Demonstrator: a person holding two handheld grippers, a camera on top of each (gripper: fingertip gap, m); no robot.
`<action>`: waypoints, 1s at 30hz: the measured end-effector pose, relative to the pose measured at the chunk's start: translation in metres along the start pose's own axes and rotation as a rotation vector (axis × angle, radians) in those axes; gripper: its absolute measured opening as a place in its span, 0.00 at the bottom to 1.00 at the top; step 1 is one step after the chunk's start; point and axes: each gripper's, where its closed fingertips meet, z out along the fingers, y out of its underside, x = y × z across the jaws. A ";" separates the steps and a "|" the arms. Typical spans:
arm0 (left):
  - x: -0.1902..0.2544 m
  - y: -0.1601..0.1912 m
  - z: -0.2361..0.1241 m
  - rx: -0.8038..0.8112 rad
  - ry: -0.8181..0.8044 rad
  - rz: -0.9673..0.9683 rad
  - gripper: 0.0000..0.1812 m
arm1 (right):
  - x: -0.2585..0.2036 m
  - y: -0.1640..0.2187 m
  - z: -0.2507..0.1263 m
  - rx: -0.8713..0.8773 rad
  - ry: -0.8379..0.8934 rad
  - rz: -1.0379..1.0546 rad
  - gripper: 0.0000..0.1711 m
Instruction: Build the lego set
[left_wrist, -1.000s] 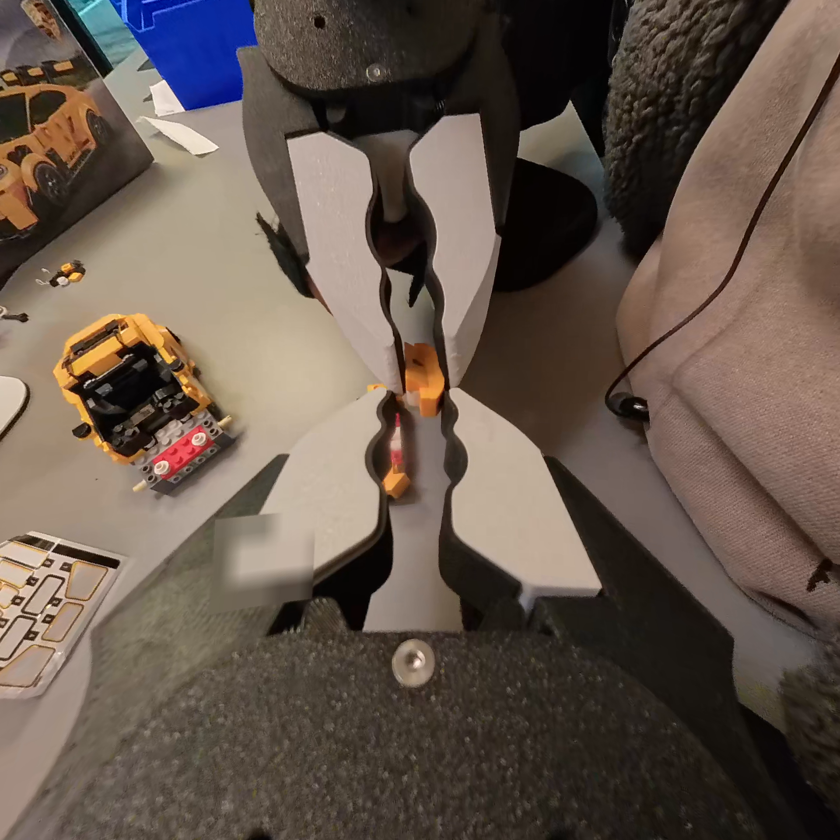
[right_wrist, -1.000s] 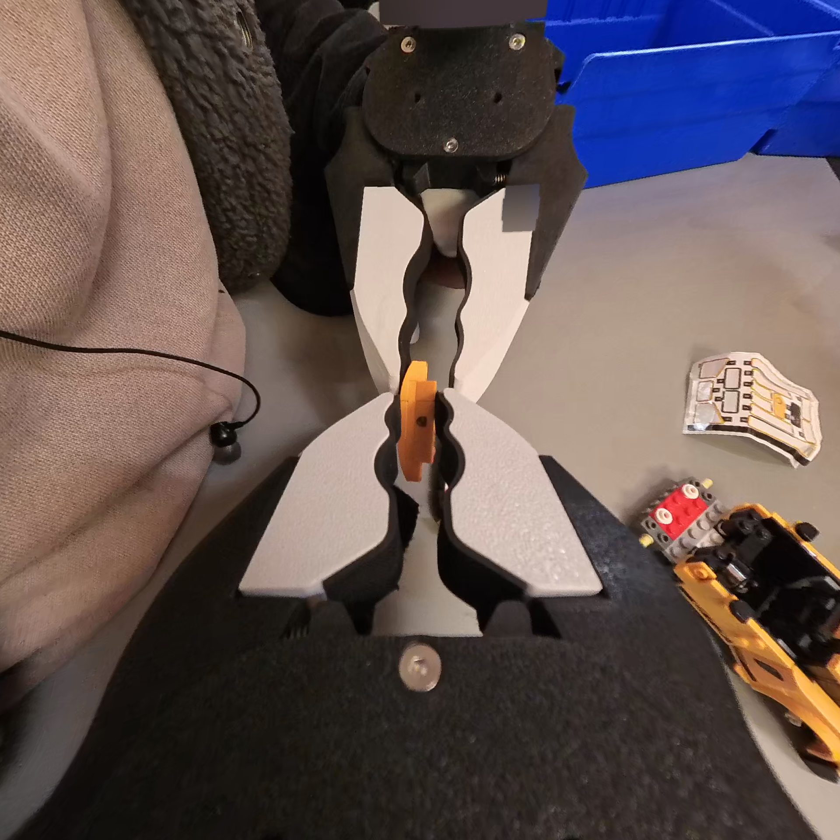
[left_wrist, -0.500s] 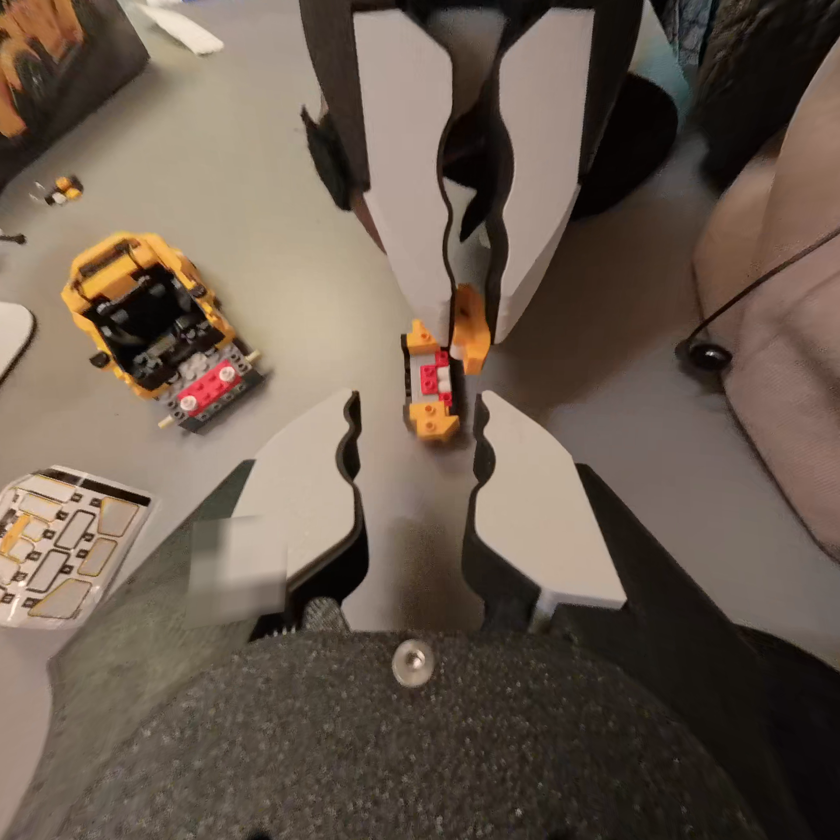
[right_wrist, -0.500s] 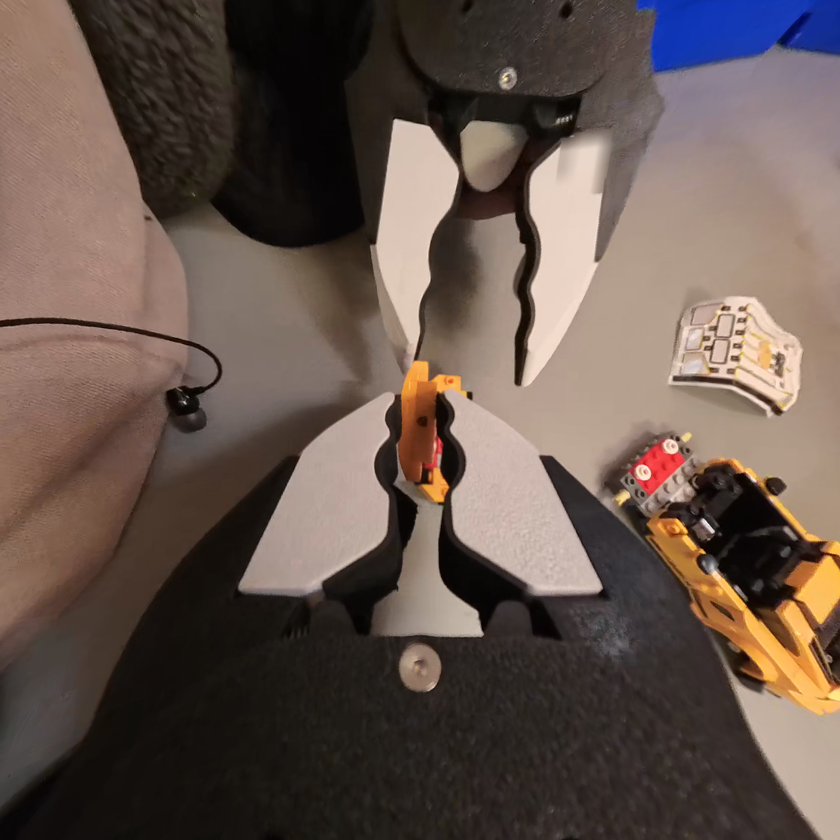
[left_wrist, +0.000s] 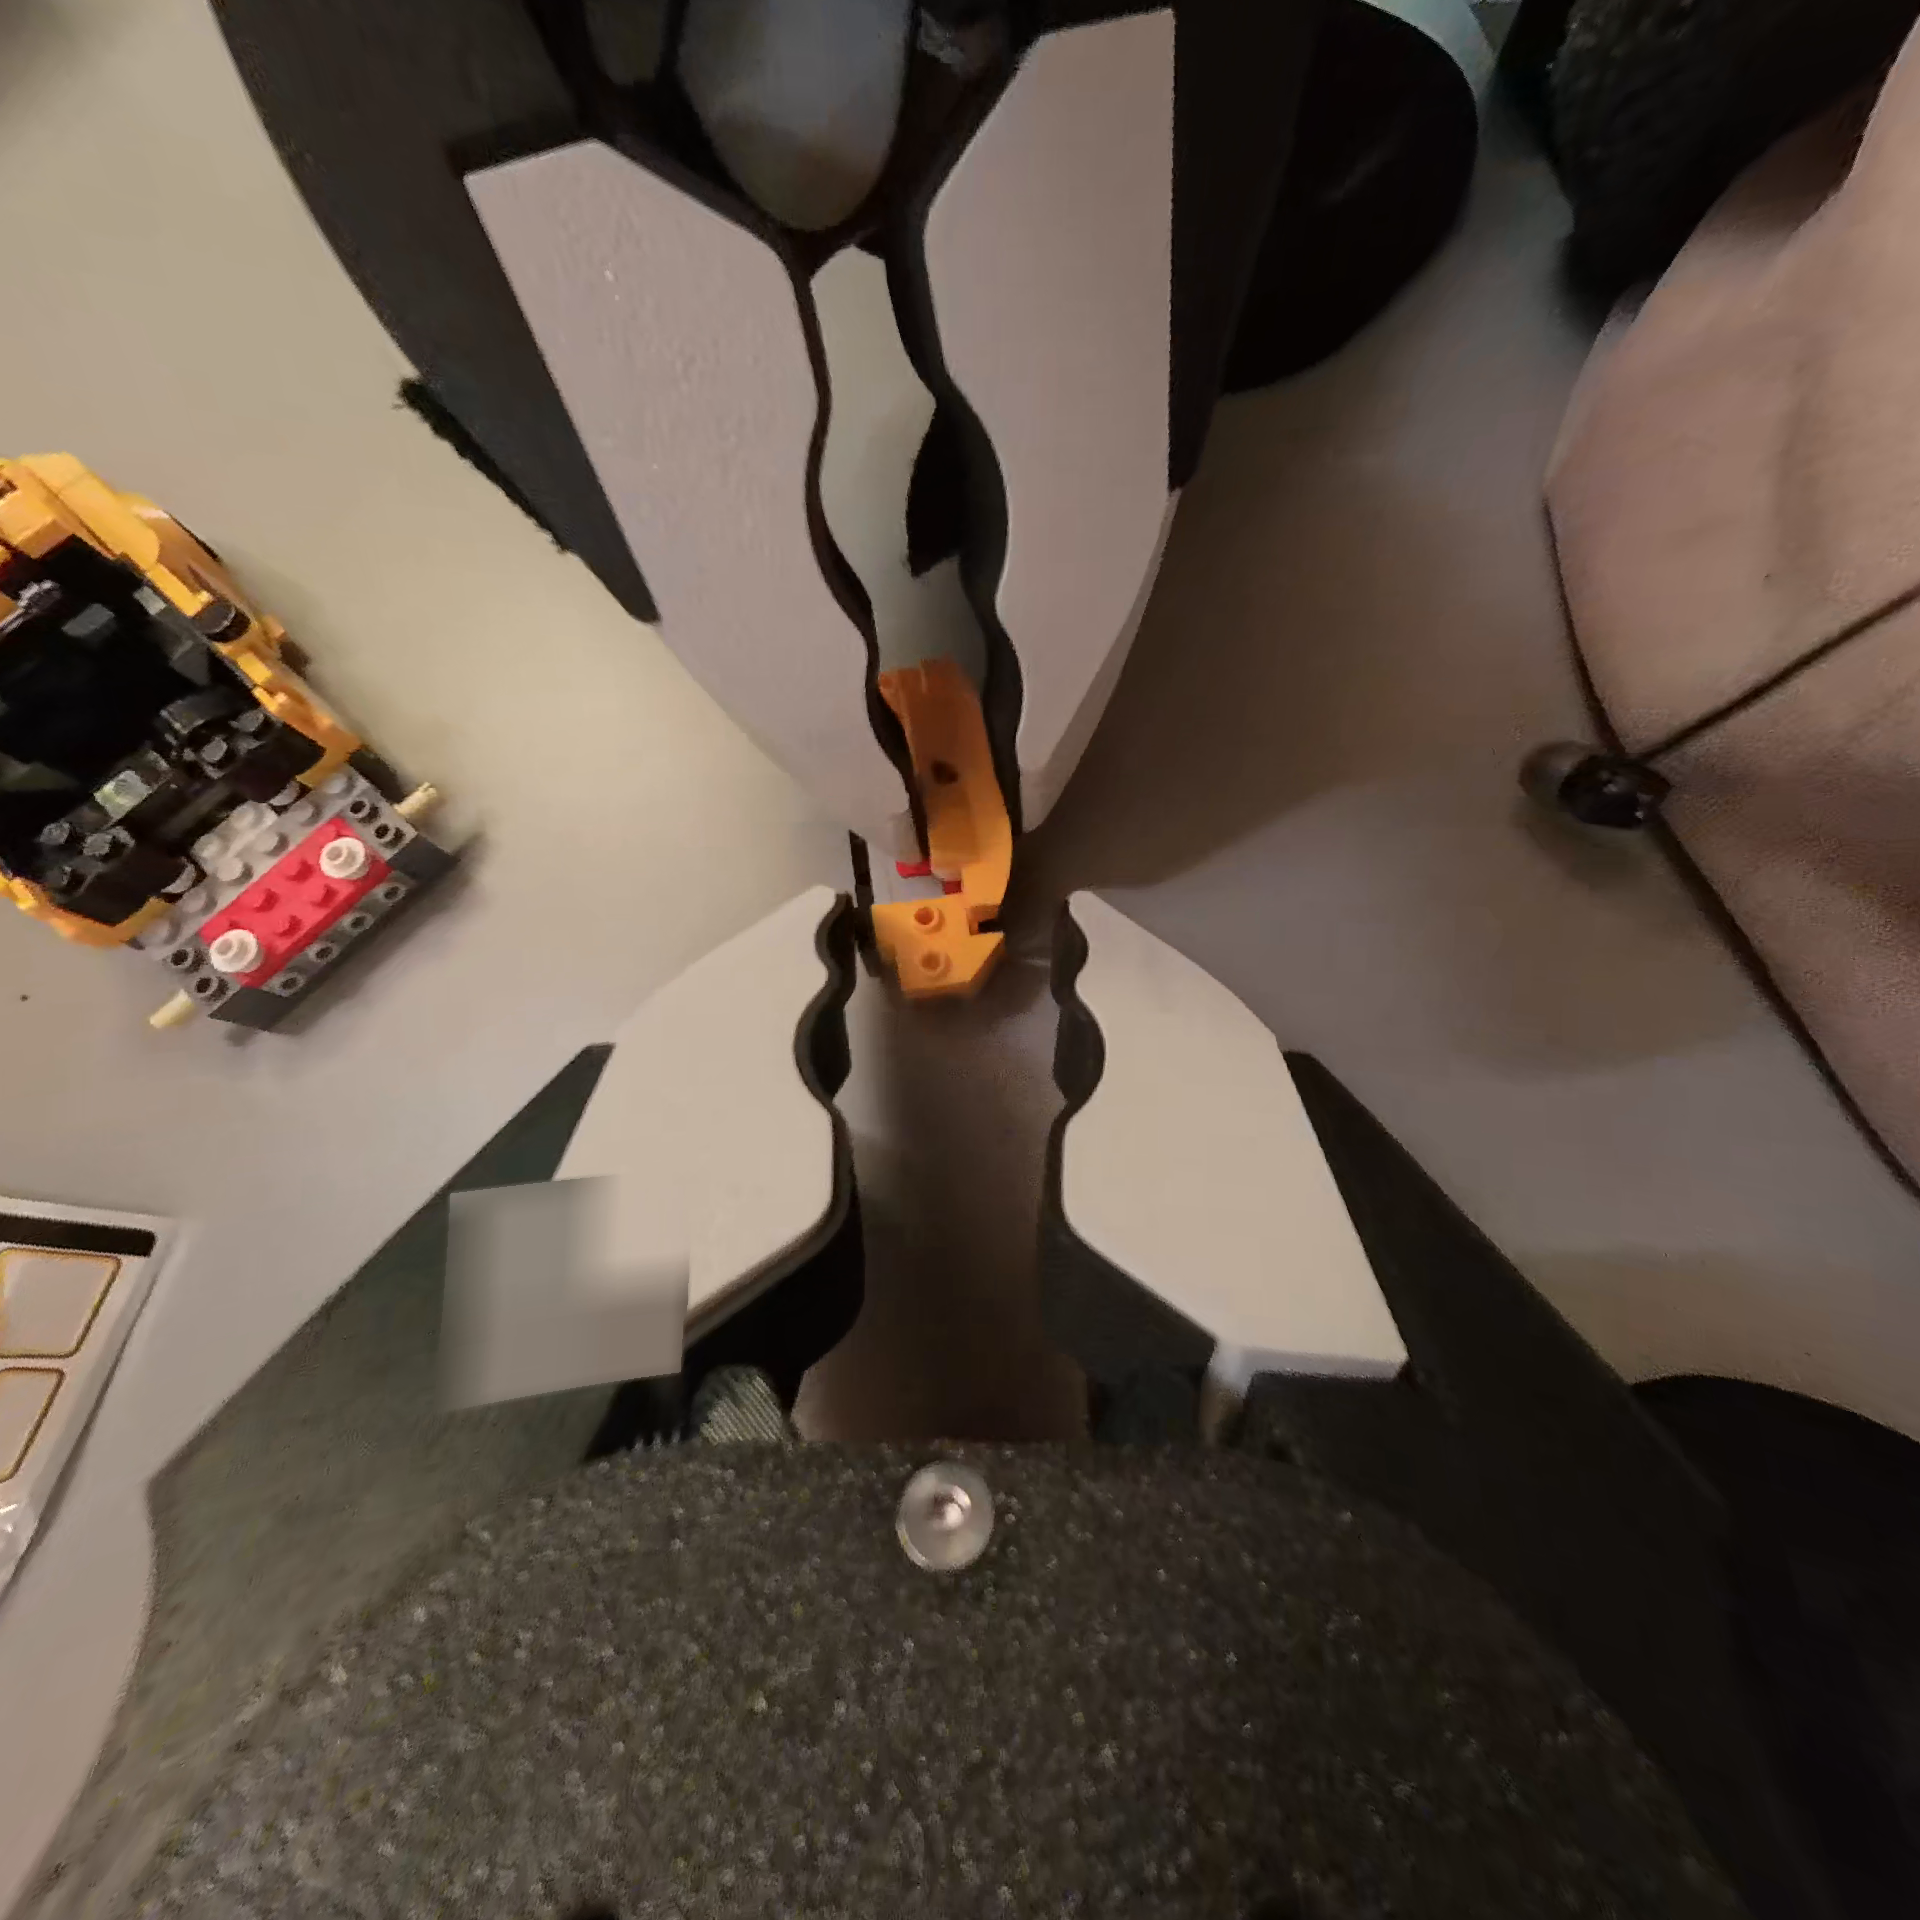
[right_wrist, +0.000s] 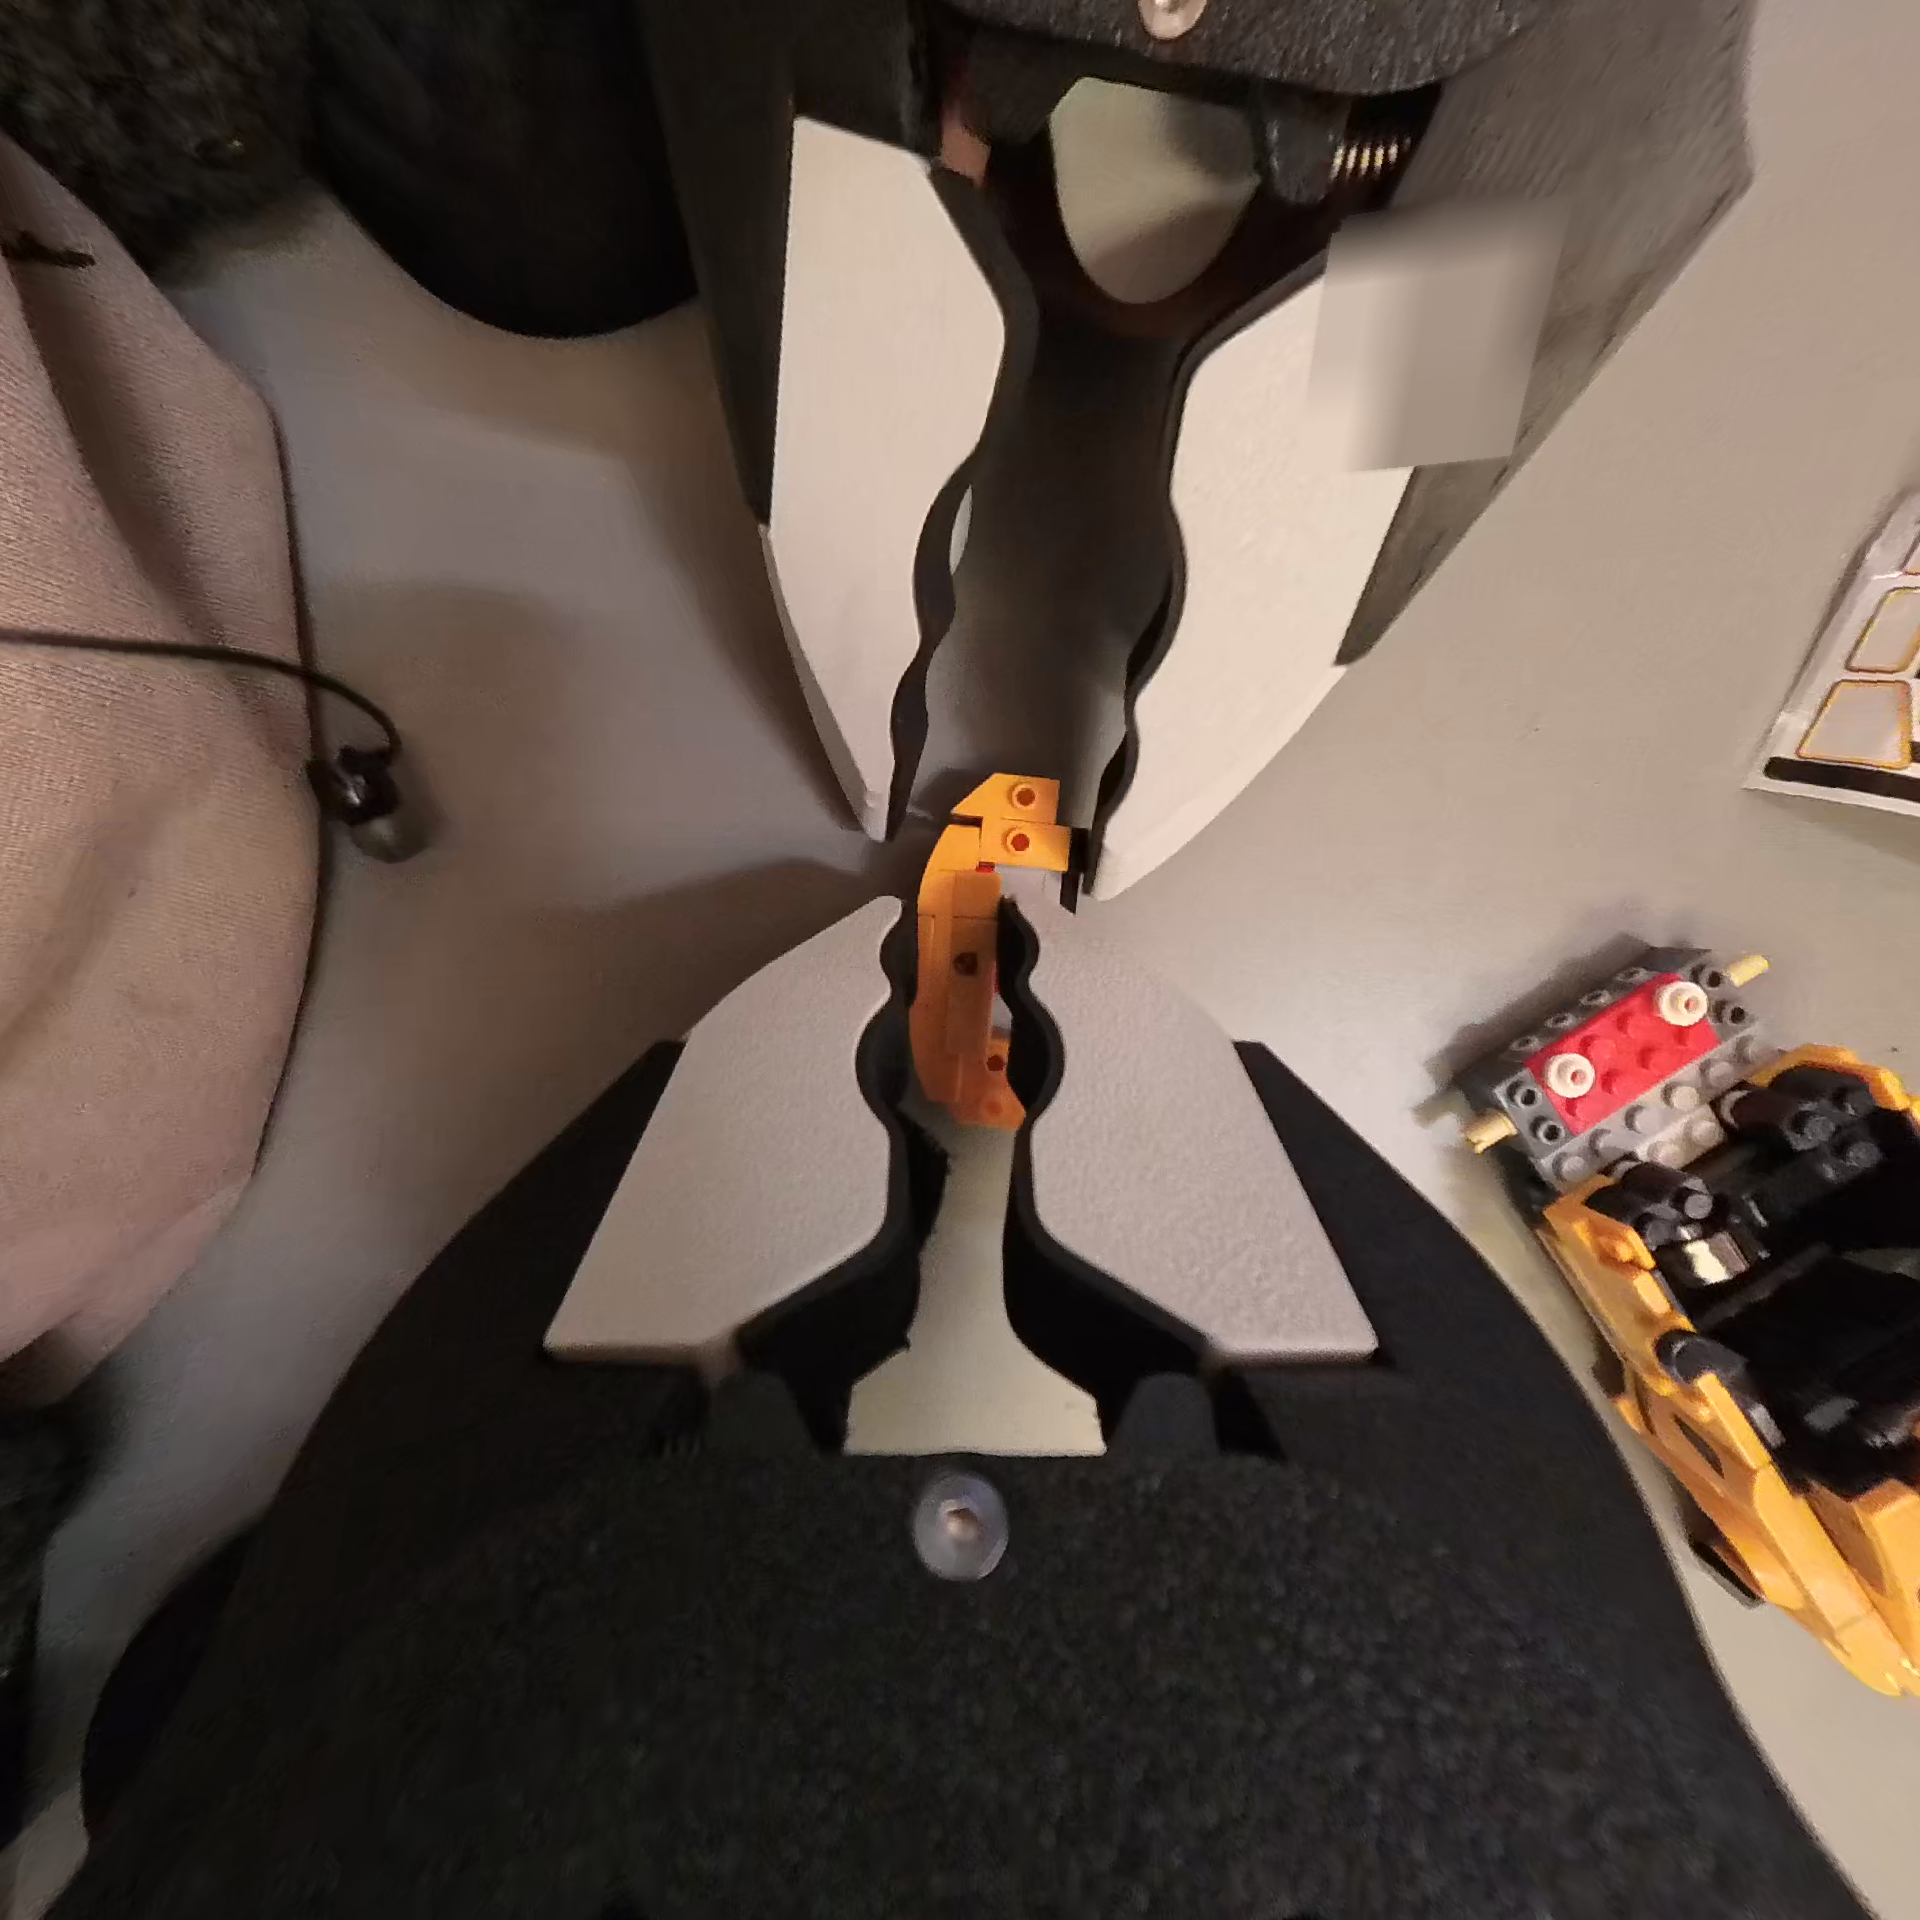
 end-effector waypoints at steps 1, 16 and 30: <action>0.000 0.000 0.000 0.002 0.001 -0.003 0.19 | 0.000 -0.001 0.001 -0.002 -0.006 -0.003 0.08; 0.001 0.005 0.003 -0.017 0.015 -0.027 0.19 | -0.008 0.009 0.004 -0.035 -0.028 0.004 0.08; -0.001 0.003 0.007 -0.023 0.013 -0.045 0.19 | -0.015 0.021 0.000 0.019 -0.126 0.007 0.09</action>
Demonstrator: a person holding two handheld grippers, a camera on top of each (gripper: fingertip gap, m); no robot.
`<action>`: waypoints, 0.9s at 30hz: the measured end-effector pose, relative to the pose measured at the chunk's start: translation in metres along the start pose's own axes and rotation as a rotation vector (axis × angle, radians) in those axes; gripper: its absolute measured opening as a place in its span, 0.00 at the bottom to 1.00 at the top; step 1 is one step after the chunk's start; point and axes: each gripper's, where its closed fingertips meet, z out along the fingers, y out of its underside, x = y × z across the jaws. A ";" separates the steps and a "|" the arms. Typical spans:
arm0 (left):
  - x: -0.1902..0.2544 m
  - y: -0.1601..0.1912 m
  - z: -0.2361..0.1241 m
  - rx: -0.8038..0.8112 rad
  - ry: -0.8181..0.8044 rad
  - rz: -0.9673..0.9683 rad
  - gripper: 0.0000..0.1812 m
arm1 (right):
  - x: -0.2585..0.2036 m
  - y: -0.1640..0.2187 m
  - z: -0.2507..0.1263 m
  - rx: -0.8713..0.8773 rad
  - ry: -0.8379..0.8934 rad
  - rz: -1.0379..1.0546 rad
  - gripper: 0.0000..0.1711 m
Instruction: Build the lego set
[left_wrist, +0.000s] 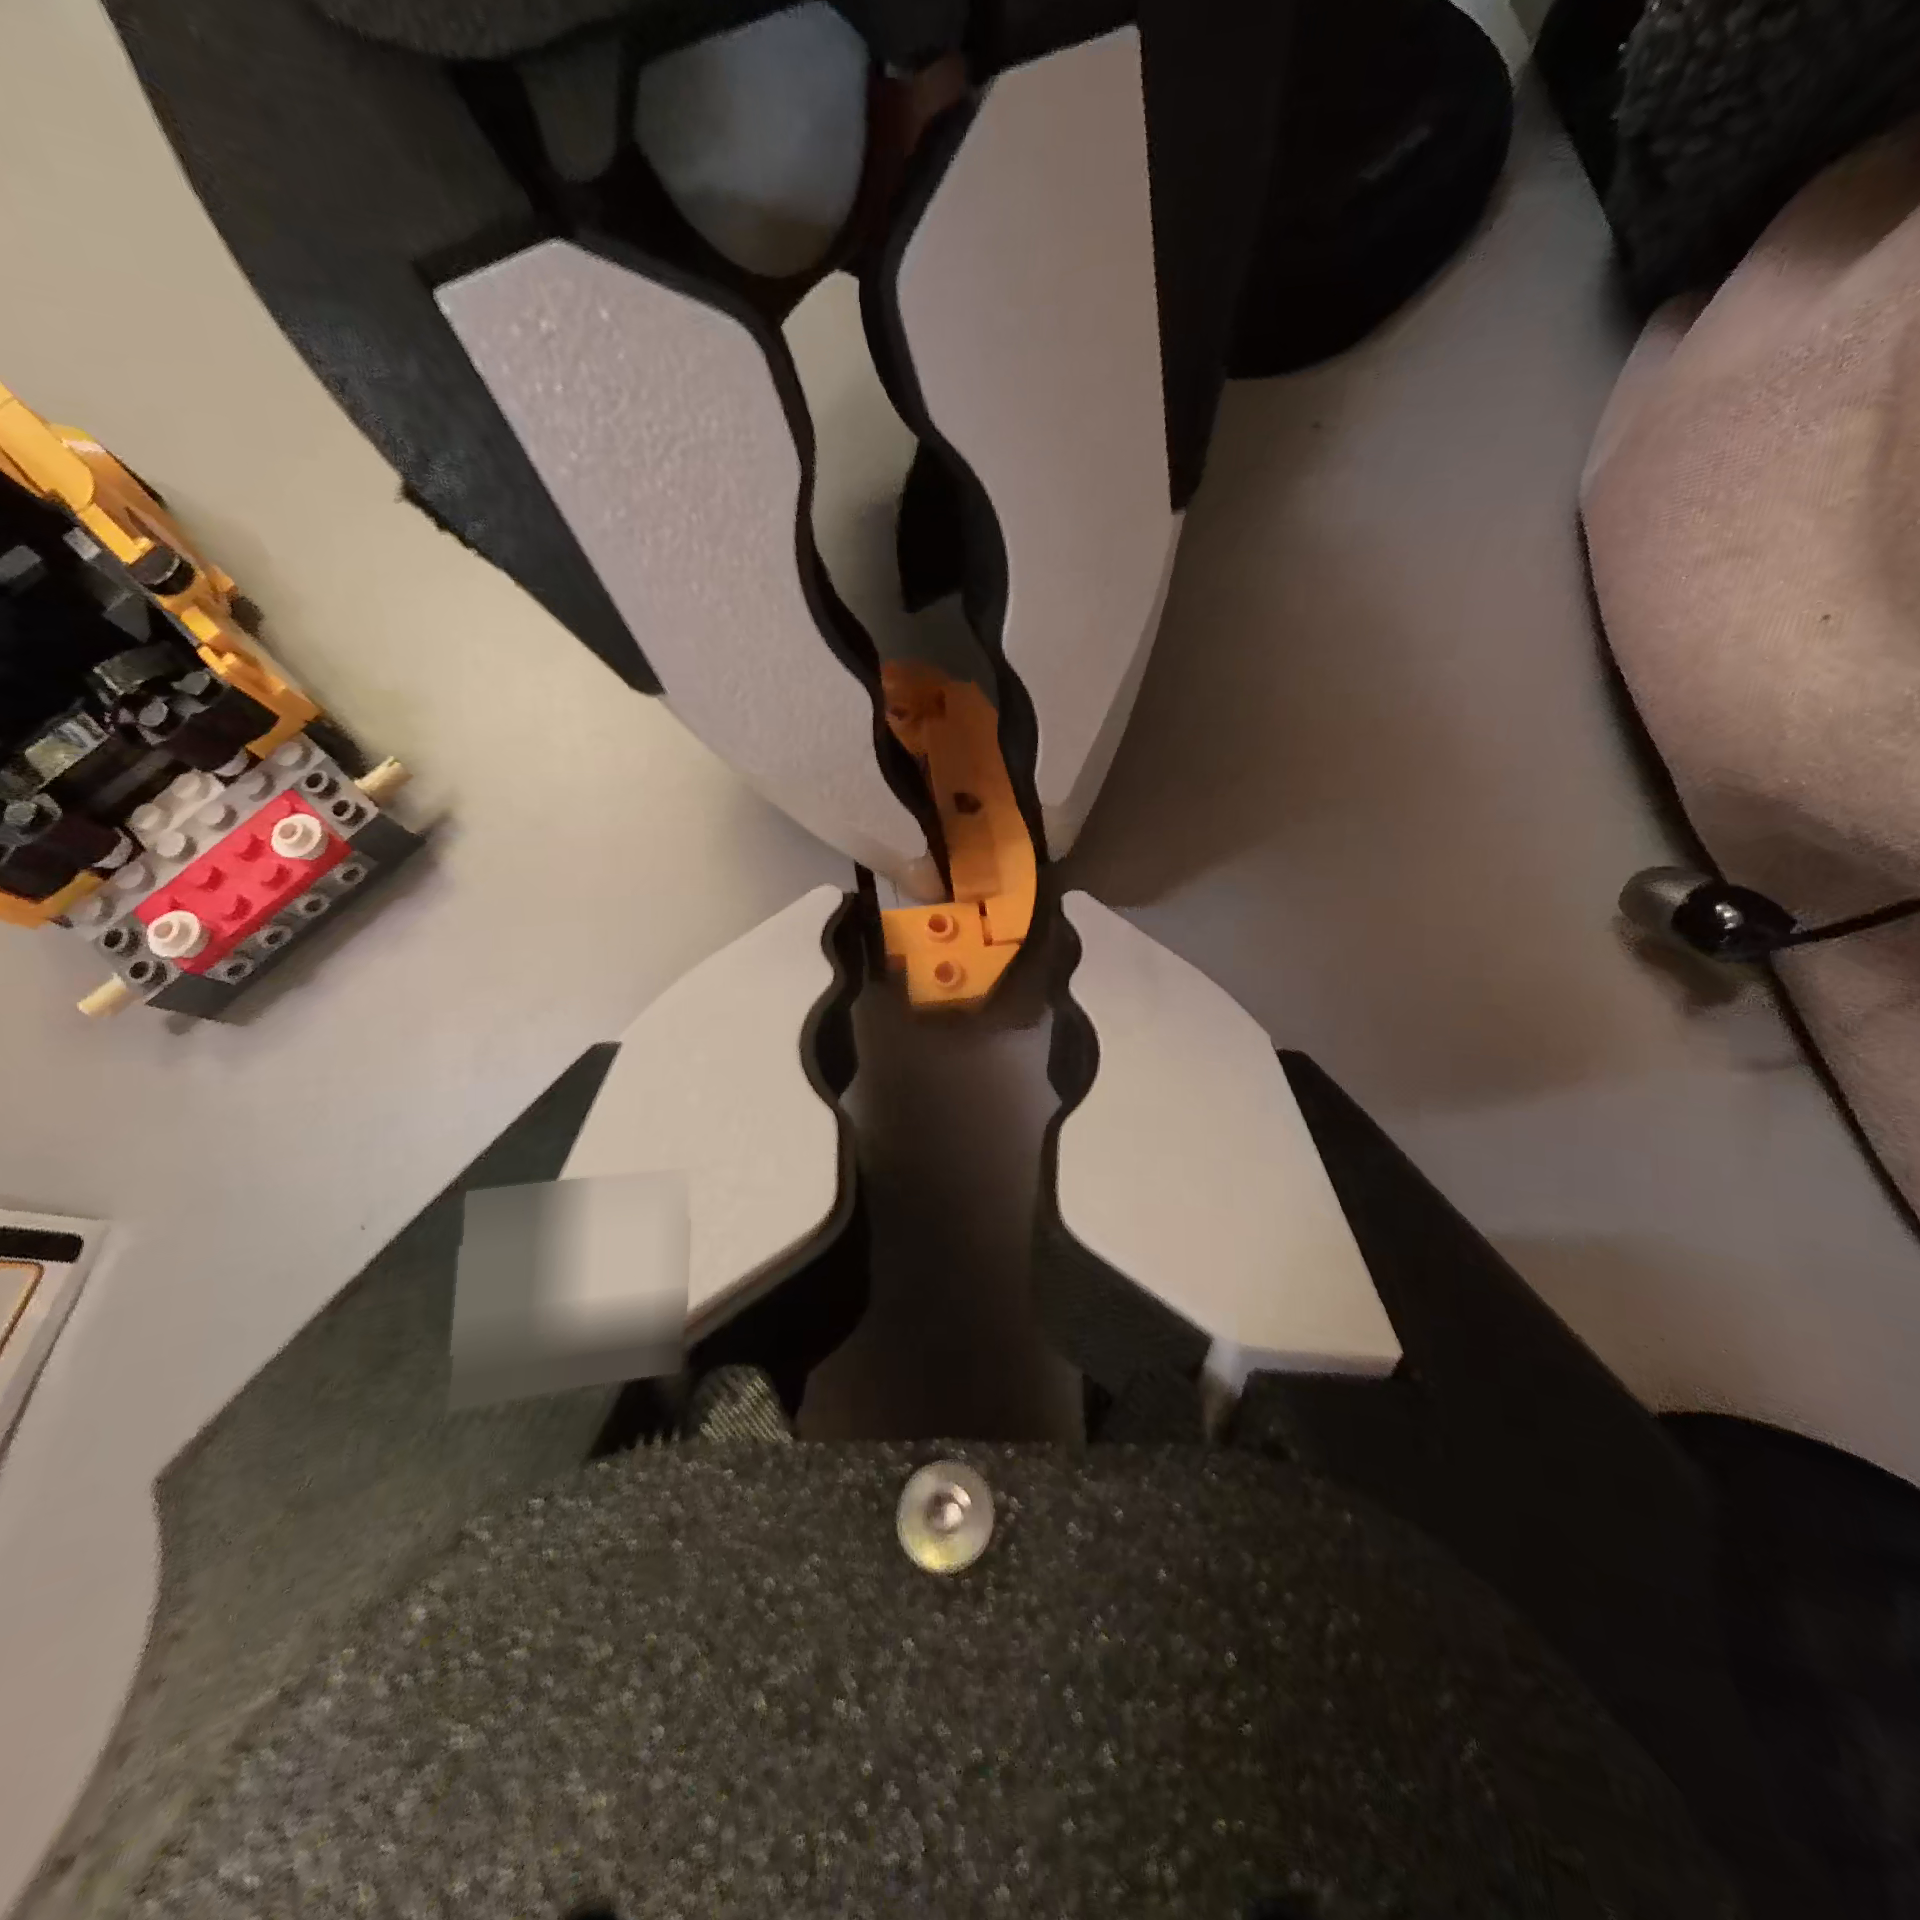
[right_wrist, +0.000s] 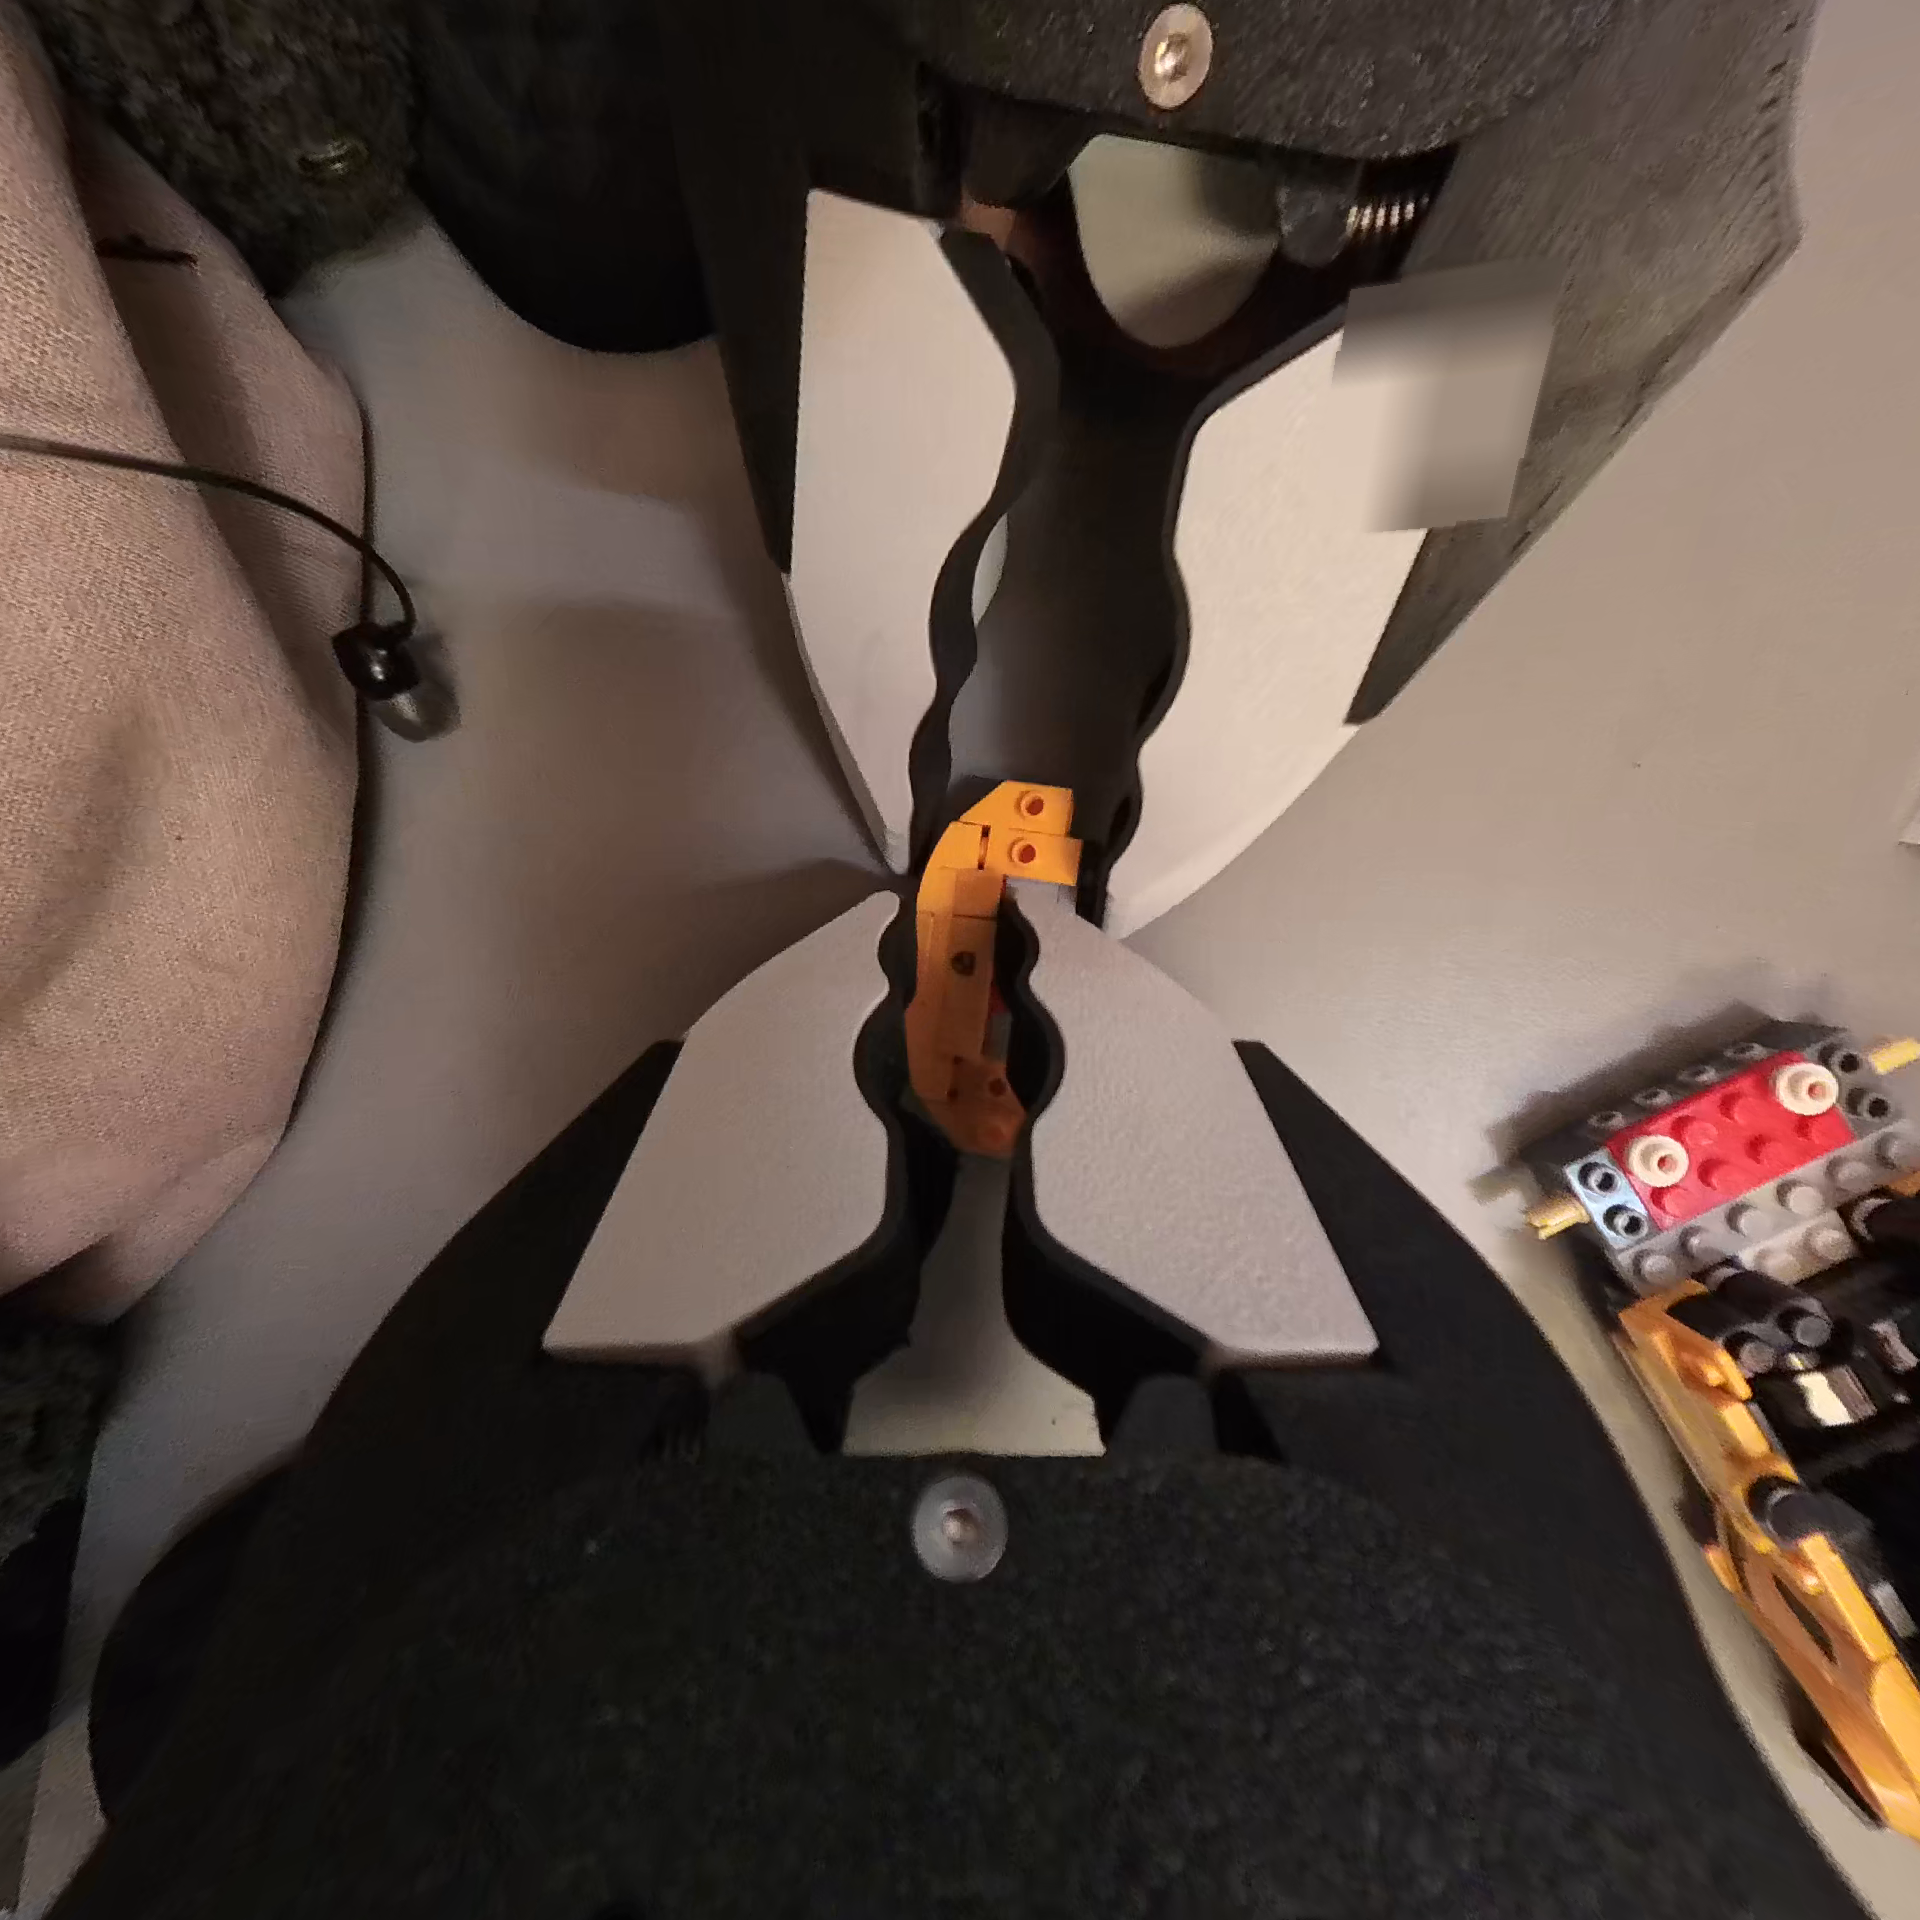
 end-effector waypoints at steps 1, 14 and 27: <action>-0.001 0.000 0.000 -0.001 -0.001 -0.006 0.18 | 0.000 0.000 0.000 0.004 -0.001 0.000 0.09; -0.002 0.000 0.003 -0.014 -0.033 0.012 0.18 | -0.004 0.003 -0.001 0.054 0.049 -0.002 0.09; 0.000 -0.001 0.004 -0.015 -0.042 0.021 0.18 | -0.006 0.001 -0.005 0.088 0.096 -0.012 0.11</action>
